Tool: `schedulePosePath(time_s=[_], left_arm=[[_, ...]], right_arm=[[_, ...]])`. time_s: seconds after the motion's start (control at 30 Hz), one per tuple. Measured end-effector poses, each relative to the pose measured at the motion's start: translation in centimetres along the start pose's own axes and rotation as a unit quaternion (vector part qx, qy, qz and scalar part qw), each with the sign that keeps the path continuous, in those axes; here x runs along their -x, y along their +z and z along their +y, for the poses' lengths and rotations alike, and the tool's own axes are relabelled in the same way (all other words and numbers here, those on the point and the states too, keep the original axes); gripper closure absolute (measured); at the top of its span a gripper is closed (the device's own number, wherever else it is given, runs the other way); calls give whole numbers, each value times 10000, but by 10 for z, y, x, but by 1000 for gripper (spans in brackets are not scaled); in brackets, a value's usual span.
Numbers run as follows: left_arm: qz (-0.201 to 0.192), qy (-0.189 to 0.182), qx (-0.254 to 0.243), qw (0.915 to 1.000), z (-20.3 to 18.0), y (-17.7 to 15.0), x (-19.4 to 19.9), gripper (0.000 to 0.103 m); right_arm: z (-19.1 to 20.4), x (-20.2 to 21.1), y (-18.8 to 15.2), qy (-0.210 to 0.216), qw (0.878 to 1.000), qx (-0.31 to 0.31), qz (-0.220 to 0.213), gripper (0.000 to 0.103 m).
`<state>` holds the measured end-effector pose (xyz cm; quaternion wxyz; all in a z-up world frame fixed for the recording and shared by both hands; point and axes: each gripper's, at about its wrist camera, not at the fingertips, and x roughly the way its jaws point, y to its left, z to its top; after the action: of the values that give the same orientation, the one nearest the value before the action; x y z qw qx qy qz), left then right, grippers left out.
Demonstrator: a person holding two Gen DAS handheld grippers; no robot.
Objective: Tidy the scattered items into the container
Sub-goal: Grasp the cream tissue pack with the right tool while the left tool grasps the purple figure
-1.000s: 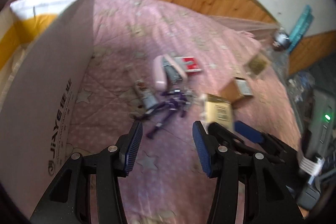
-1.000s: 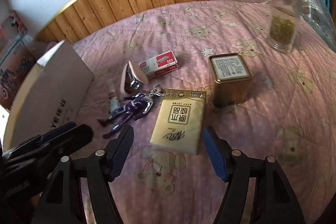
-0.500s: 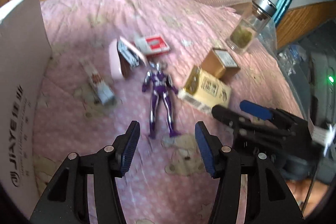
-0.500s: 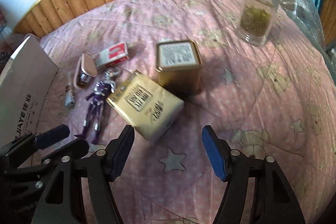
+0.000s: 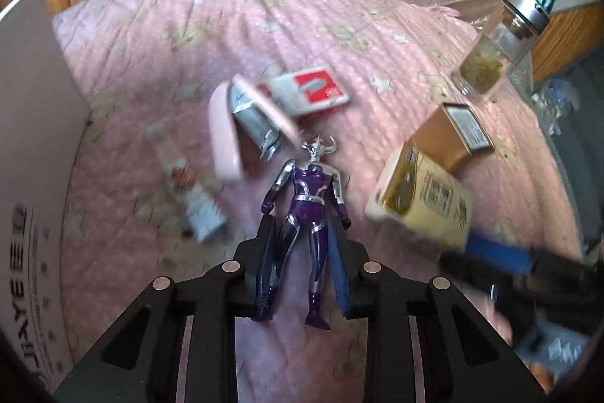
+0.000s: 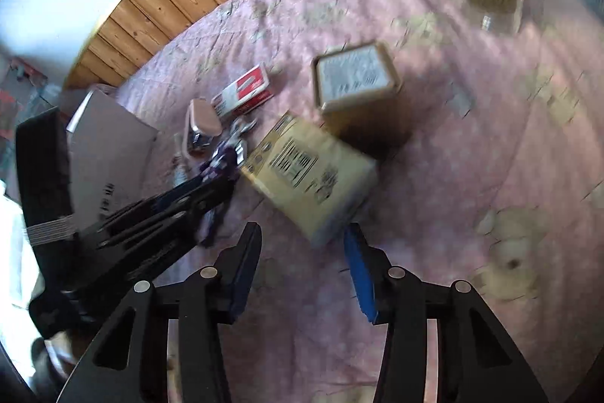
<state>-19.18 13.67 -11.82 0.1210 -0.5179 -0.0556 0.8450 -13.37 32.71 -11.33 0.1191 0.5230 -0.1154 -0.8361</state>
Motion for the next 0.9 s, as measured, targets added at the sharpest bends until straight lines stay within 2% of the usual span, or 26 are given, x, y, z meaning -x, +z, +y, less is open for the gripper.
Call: schedulePosePath(time_s=[0.03, 0.07, 0.1, 0.23, 0.27, 0.3, 0.33, 0.37, 0.47, 0.67, 0.9], left_arm=[[56, -57, 34, 10000, 3, -5, 5, 74], [109, -115, 94, 9998, 5, -10, 8, 75], [152, -134, 163, 9997, 8, -16, 12, 75], [44, -3, 301, 9995, 16, -30, 19, 73], [14, -28, 320, 9995, 15, -30, 19, 69], [-12, -54, 311, 9995, 14, -29, 19, 62], [-43, -37, 257, 9997, 10, -28, 18, 60], [-77, 34, 188, 9998, 7, -26, 15, 60], [-193, 253, -16, 9995, 0, -24, 11, 67], [-121, -19, 292, 9995, 11, -34, 24, 70], [-221, -51, 352, 9991, 9, -53, 54, 70]], right_arm=[[3, 3, 1, -300, 9993, 181, -114, 40], [7, 5, 2, -525, 9977, 340, -245, 28], [11, 6, 3, -697, 9955, 523, -377, 23], [42, -16, 6, -928, 9837, 1473, -448, 23], [48, -22, 4, -953, 9809, 1632, -468, 23], [52, -27, 0, -984, 9785, 1752, -468, 27], [54, -30, -3, -986, 9782, 1778, -417, 36], [51, -32, -4, -930, 9802, 1714, -351, 41], [45, -26, -6, -774, 9871, 1360, -331, 45], [34, -12, -16, -249, 9976, 611, -197, 46], [39, -3, -36, -4, 9994, 332, -31, 46]])
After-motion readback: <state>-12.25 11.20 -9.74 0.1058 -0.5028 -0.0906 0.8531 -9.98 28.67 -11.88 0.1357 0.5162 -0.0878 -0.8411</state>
